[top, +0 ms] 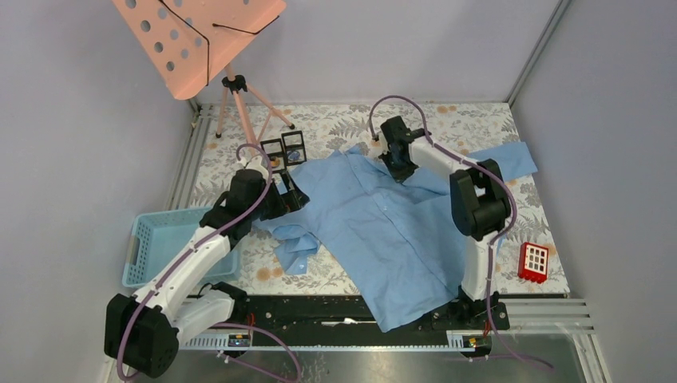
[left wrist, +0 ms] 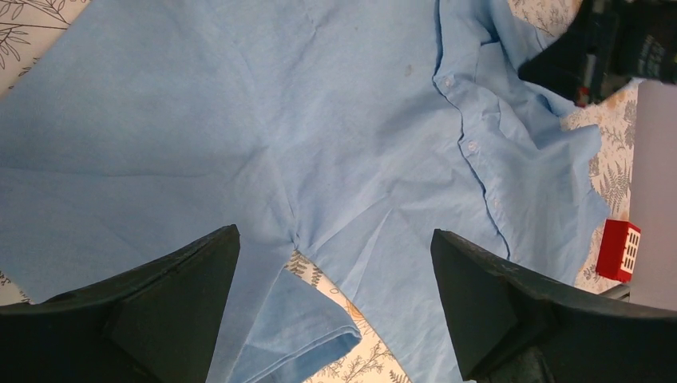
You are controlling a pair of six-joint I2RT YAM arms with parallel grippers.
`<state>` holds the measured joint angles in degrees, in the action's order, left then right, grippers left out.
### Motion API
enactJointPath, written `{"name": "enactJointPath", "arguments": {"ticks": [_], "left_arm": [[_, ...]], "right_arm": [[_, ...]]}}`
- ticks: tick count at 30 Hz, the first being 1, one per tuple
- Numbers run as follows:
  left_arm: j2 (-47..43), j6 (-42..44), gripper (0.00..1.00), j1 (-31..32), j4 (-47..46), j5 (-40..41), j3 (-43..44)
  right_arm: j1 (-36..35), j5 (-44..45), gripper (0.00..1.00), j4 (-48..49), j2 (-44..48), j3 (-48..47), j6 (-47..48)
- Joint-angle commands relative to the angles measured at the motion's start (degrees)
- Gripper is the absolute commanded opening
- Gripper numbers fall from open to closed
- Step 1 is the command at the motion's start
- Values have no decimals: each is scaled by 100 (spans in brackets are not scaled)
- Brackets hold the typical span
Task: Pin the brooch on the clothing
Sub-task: Flatten out the clothes at the center of the board.
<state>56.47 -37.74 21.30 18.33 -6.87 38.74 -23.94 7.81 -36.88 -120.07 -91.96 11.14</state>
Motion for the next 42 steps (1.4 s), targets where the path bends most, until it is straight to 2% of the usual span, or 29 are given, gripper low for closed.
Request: {"name": "enactJointPath", "arguments": {"ticks": [1,12,18,28,33,42], "left_arm": [[176,-24,99,-39,-384,-50,56],[1257,101,99,-10,-805,-309,987],[2132,458,99,344,-932,-351,1780],[4098,885,99,587,-835,-752,3664],[5161,1217,98,785,-343,-977,4751],[6269,1462,99,1043,-22,-1032,5543]], "right_arm": [[-151,-96,0,529,939,801,-500],[-393,-757,0,824,2300,2582,-1372],[-762,-974,0,1191,2888,3478,-1939],[-855,-1186,0,1259,3373,3794,-2452],[-857,-1329,0,1511,3497,4127,-2566],[-858,-1452,0,1669,3503,4230,-2584]]}}
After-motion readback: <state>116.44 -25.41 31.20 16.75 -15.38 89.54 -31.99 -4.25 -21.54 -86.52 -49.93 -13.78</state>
